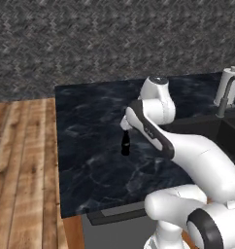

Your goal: Move the drinks to the dining counter.

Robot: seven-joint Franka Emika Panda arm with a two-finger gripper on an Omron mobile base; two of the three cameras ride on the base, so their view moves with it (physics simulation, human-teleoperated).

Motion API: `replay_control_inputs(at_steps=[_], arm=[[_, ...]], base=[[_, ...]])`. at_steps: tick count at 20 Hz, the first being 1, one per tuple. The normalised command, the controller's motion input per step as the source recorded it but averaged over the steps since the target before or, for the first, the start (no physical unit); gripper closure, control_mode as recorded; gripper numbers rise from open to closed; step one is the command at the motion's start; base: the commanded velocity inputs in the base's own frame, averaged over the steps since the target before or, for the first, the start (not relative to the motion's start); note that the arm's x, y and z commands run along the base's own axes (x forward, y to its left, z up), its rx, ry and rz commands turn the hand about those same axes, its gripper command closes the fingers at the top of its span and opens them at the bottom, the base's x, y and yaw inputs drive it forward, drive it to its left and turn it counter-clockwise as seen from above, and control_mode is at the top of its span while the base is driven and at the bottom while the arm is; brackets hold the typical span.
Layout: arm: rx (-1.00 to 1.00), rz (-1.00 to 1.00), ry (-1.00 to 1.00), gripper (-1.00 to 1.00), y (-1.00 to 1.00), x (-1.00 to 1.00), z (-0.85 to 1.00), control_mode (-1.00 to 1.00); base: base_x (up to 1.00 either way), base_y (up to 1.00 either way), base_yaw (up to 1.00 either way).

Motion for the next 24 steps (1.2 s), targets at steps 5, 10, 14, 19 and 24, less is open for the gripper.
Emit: replay_control_inputs(at_steps=[5,10,14,19,24], arm=[[0.0,-0.11,0.03,-1.0,-0.09,-0.63,0.53,-1.0],[0.04,-0.11,0.0,-1.0,-0.2,-0.76,0.36,-1.0],[0.11,0.0,-0.08,-1.0,-0.15,-0.66,0.06,-1.0],[0.06,0.08,-0.18,-1.0,0.0,-0.79,0.16,-1.0],[0.0,0.03,-0.07,-1.0,0.0,-0.15,0.03,1.0]], base=[[0.0,0.0,0.0],[0.0,0.0,0.0],[0.0,0.0,0.0],[0.0,0.0,0.0],[-0.13,-0.14,-0.18]])
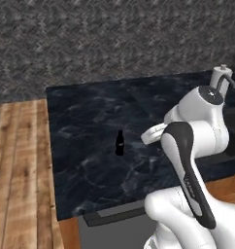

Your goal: Move the drinks to the dining counter.

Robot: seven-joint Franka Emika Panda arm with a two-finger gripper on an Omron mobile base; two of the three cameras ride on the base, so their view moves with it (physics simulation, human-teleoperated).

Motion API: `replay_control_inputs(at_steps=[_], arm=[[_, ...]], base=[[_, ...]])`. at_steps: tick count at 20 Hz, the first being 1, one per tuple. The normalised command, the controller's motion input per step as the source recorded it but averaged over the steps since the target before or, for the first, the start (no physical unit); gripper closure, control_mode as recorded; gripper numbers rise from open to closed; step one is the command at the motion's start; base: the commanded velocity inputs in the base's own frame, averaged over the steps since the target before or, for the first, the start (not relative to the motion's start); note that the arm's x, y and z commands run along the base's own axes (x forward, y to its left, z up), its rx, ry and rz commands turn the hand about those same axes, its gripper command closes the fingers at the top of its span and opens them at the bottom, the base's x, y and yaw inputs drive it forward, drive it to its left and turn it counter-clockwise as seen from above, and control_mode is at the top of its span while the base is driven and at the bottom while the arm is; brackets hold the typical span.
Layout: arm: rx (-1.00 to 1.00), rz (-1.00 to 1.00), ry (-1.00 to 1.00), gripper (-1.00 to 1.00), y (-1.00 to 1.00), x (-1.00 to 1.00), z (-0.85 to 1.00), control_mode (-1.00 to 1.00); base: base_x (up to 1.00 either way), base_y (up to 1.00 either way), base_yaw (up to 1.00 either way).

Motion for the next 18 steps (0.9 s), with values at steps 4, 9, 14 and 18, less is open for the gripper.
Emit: replay_control_inputs(at_steps=[4,9,14,18], arm=[[0.0,0.0,0.0,-1.0,0.0,0.0,0.0,1.0],[0.0,0.0,0.0,-1.0,0.0,0.0,0.0,1.0],[0.0,0.0,0.0,-1.0,0.0,0.0,0.0,1.0],[0.0,0.0,0.0,-1.0,0.0,0.0,0.0,1.0]], base=[[-0.01,-0.04,-0.97],[-0.03,0.0,-1.0],[-0.01,0.0,-1.0],[0.0,0.0,-1.0]])
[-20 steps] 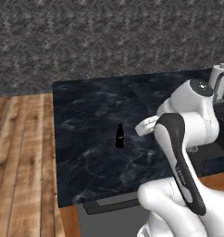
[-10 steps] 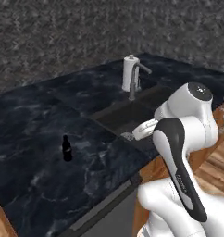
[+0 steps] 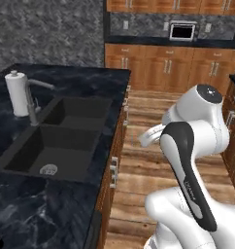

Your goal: Move the drinks to the dining counter.

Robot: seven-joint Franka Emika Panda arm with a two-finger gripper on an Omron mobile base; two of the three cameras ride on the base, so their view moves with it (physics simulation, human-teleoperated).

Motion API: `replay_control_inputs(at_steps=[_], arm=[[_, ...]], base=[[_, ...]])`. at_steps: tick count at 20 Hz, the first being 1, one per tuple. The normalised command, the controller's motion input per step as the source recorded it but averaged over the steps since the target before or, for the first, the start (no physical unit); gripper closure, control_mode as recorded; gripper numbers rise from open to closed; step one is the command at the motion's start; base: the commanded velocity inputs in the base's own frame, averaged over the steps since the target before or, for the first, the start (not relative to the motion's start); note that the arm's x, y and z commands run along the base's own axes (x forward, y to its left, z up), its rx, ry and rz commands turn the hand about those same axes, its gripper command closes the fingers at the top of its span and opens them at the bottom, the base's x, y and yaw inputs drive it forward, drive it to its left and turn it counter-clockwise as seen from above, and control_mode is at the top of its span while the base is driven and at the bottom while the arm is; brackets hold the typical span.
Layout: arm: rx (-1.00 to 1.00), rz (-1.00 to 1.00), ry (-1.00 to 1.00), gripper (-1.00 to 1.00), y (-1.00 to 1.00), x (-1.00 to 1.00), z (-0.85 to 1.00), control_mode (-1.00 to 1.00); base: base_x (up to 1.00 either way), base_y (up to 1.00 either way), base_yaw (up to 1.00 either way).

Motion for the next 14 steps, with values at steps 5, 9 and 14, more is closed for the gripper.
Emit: replay_control_inputs(at_steps=[5,9,14], arm=[[0.0,0.0,0.0,-1.0,0.0,0.0,0.0,1.0],[0.0,0.0,0.0,-1.0,0.0,0.0,0.0,1.0],[0.0,0.0,0.0,-1.0,0.0,0.0,0.0,1.0]], base=[[0.0,0.0,-1.0],[0.0,0.0,-1.0],[0.0,0.0,-1.0]])
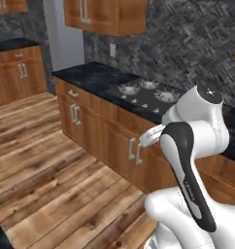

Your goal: Move the drinks to the dining counter.

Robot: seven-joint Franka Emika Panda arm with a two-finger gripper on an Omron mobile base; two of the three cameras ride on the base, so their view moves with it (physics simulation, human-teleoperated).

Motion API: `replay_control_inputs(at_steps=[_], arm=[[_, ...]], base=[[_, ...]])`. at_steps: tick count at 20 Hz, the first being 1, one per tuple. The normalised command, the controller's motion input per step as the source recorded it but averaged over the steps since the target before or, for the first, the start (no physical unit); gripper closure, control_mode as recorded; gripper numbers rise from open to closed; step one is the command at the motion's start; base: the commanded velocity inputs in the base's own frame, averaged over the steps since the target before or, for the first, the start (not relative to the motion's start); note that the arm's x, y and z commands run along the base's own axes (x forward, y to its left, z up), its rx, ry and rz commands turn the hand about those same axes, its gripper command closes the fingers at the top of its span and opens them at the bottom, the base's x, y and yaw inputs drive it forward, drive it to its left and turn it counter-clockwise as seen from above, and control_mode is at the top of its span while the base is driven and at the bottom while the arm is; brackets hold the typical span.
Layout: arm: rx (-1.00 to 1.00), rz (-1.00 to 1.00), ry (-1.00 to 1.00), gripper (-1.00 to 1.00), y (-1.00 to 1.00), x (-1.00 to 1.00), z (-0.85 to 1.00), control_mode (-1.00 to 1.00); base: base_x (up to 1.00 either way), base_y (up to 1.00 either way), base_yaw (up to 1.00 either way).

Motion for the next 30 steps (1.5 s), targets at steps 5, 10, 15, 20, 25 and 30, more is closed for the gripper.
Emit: replay_control_inputs(at_steps=[5,10,15,20,25,30], arm=[[0.0,0.0,0.0,-1.0,0.0,0.0,0.0,1.0],[0.0,0.0,0.0,-1.0,0.0,0.0,0.0,1.0],[0.0,0.0,0.0,-1.0,0.0,0.0,0.0,1.0],[0.0,0.0,0.0,-1.0,0.0,0.0,0.0,1.0],[0.0,0.0,0.0,-1.0,0.0,0.0,0.0,1.0],[0.0,0.0,0.0,-1.0,0.0,0.0,0.0,1.0]], base=[[0.0,0.0,-1.0],[0.0,0.0,-1.0],[0.36,0.11,-0.8],[1.0,0.3,-0.26],[0.9,0.22,-0.36],[0.24,0.06,-0.6]])
